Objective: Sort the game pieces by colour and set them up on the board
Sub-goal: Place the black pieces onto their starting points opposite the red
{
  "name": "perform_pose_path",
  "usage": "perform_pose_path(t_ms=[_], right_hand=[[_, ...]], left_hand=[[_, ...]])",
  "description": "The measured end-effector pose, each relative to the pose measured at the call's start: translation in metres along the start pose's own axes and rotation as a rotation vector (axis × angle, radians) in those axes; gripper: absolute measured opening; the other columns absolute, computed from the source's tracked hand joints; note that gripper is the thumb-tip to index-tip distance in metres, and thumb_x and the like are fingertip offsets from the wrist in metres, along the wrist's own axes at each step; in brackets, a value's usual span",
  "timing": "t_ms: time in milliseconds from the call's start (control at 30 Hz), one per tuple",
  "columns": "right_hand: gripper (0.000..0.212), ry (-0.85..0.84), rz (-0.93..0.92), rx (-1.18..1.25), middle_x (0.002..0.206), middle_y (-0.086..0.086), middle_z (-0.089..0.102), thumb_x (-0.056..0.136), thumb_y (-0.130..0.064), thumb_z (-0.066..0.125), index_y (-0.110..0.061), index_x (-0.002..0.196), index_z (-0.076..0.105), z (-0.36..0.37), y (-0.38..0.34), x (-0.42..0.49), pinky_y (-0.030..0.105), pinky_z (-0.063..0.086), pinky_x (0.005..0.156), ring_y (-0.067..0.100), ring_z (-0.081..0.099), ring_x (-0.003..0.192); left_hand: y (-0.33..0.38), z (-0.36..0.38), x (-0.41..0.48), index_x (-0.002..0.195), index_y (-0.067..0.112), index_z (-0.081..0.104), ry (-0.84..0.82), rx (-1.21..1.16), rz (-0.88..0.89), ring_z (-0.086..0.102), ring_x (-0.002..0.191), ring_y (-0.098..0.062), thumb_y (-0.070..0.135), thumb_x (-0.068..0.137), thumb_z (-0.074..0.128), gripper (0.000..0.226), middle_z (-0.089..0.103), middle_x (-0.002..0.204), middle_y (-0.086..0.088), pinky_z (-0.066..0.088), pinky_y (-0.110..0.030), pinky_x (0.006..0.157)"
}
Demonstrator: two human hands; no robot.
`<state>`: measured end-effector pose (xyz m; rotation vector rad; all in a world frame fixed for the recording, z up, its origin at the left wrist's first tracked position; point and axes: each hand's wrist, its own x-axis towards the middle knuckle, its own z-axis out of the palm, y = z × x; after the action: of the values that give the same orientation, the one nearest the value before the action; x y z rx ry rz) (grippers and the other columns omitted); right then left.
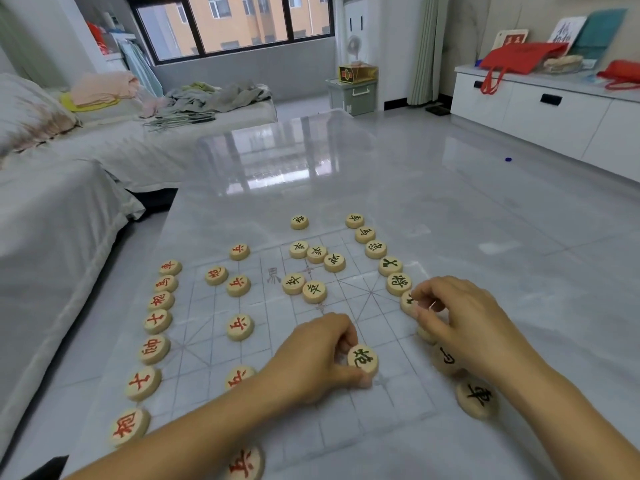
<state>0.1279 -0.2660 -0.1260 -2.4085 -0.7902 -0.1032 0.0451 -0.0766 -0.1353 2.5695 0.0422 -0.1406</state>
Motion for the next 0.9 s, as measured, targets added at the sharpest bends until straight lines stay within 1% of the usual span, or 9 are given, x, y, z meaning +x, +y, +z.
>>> perform_pose_path(t_ms=[133,300,400,467,600,700,767,833,900], right_hand=[[0.029,-0.155,-0.149,-0.063,0.099,-0.018,0.048,0.087,-0.043,0.053,-0.032,0.113,0.054,0.007,-0.008,-0.012,0.019,0.023,0.085,0.002,0.041,0.097],[0.062,-0.341,-0.237,-0.104,0.098,-0.020,0.042,0.069,-0.068,0.034,-0.036,0.119,0.051,0.015,-0.019,-0.022,0.023,0.024,0.093,0.007,0.042,0.107],[0.045,-0.371,-0.230,-0.121,0.098,-0.016,0.041,0.081,-0.056,0.047,-0.036,0.122,0.047,0.015,-0.022,-0.026,0.026,0.027,0.096,0.009,0.040,0.105],[0.044,-0.371,-0.217,-0.122,0.098,-0.015,0.040,0.083,-0.050,0.052,-0.036,0.124,0.046,0.015,-0.023,-0.026,0.026,0.027,0.096,0.010,0.039,0.105],[0.042,-0.386,-0.194,-0.163,0.097,-0.014,0.039,0.083,-0.051,0.054,-0.033,0.121,0.048,0.017,-0.025,-0.026,0.026,0.028,0.096,0.010,0.038,0.104],[0.039,-0.380,-0.187,-0.190,0.098,-0.014,0.040,0.083,-0.051,0.053,-0.032,0.116,0.049,0.016,-0.025,-0.026,0.024,0.028,0.091,0.010,0.036,0.100],[0.034,-0.382,-0.180,-0.181,0.100,-0.014,0.043,0.083,-0.051,0.052,-0.033,0.112,0.049,0.016,-0.026,-0.025,0.022,0.028,0.088,0.009,0.035,0.098],[0.033,-0.393,-0.166,-0.168,0.101,-0.016,0.044,0.083,-0.053,0.051,-0.034,0.110,0.048,0.016,-0.025,-0.025,0.021,0.029,0.088,0.007,0.036,0.098],[0.036,-0.410,-0.152,-0.168,0.101,-0.018,0.042,0.081,-0.056,0.051,-0.037,0.112,0.046,0.017,-0.025,-0.023,0.021,0.029,0.092,0.006,0.036,0.099]], left_hand=[[0.005,0.010,-0.006,0.099,0.028,0.052,-0.019,0.024,0.042,0.043,0.073,0.001,0.038,0.070,0.076,0.039,0.048,0.088,0.017,0.036,-0.015,0.066],[0.010,0.018,-0.011,0.098,0.025,0.056,0.025,-0.026,0.028,0.042,0.070,-0.001,0.037,0.070,0.076,0.037,0.049,0.083,0.015,0.038,-0.023,0.068],[0.012,0.020,-0.011,0.101,0.023,0.056,0.009,-0.046,0.016,0.042,0.073,-0.003,0.035,0.070,0.077,0.039,0.049,0.084,0.014,0.038,-0.024,0.071],[0.011,0.020,-0.011,0.104,0.024,0.055,-0.010,-0.088,0.006,0.042,0.072,-0.001,0.032,0.070,0.078,0.042,0.048,0.085,0.016,0.039,-0.022,0.071],[0.008,0.018,-0.011,0.106,0.029,0.051,-0.054,-0.113,0.009,0.046,0.077,-0.001,0.029,0.072,0.077,0.043,0.049,0.089,0.017,0.045,-0.023,0.078],[0.004,0.003,-0.009,0.112,0.027,0.052,-0.069,-0.090,0.011,0.054,0.089,-0.007,0.030,0.073,0.075,0.045,0.054,0.098,0.013,0.048,-0.024,0.084],[-0.008,-0.017,-0.001,0.111,0.026,0.053,-0.001,-0.087,-0.010,0.056,0.091,-0.007,0.029,0.076,0.074,0.041,0.056,0.100,0.011,0.047,-0.015,0.079],[-0.027,-0.039,0.009,0.107,0.026,0.053,0.090,-0.104,-0.062,0.055,0.085,-0.004,0.026,0.079,0.071,0.033,0.056,0.096,0.011,0.043,-0.005,0.068],[-0.050,-0.056,0.020,0.105,0.024,0.054,0.188,-0.164,-0.158,0.054,0.083,-0.003,0.022,0.081,0.069,0.028,0.058,0.095,0.009,0.043,-0.008,0.067]])
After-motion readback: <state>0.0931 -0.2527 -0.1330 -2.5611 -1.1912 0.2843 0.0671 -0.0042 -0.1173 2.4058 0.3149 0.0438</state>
